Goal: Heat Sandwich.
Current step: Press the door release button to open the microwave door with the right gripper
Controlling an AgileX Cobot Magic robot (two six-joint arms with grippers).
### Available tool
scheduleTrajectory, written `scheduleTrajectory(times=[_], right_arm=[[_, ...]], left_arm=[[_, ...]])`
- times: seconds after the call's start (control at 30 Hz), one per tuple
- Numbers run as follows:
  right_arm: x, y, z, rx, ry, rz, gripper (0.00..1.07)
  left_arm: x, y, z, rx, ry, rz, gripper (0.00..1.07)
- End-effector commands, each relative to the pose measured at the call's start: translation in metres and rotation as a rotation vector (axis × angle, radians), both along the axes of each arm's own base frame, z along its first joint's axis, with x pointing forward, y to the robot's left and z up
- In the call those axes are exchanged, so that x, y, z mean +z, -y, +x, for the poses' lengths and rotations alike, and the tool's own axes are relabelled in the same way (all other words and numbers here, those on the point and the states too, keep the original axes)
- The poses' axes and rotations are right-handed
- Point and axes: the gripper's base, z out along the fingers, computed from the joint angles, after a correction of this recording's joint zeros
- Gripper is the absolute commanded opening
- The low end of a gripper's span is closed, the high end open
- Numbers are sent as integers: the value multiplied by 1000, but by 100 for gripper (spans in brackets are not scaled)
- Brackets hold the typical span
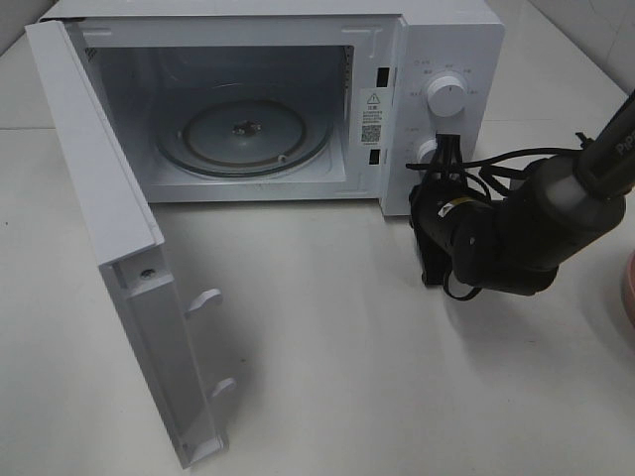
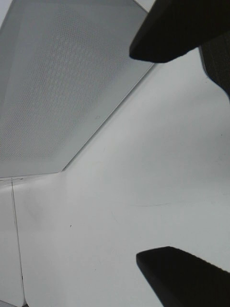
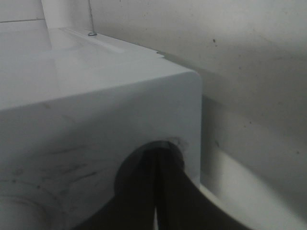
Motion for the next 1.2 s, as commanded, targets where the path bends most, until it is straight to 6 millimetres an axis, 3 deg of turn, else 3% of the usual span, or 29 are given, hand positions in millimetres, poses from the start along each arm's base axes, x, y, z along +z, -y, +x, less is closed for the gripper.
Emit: scheduleTrajectory(times=[0.03, 0.57, 0.87, 1.2], right_arm=[[33, 2, 22, 21, 221, -7, 0], [26, 0, 14, 75, 132, -27, 0], [25, 8, -18, 157, -19, -93, 0], [48, 20, -52, 265, -88, -205, 0]], left_arm=[[-1, 0, -4, 1, 29, -8, 100], [-1, 0, -4, 1, 29, -8, 100], [-1, 0, -4, 1, 29, -8, 100], [-1, 0, -4, 1, 29, -8, 100]])
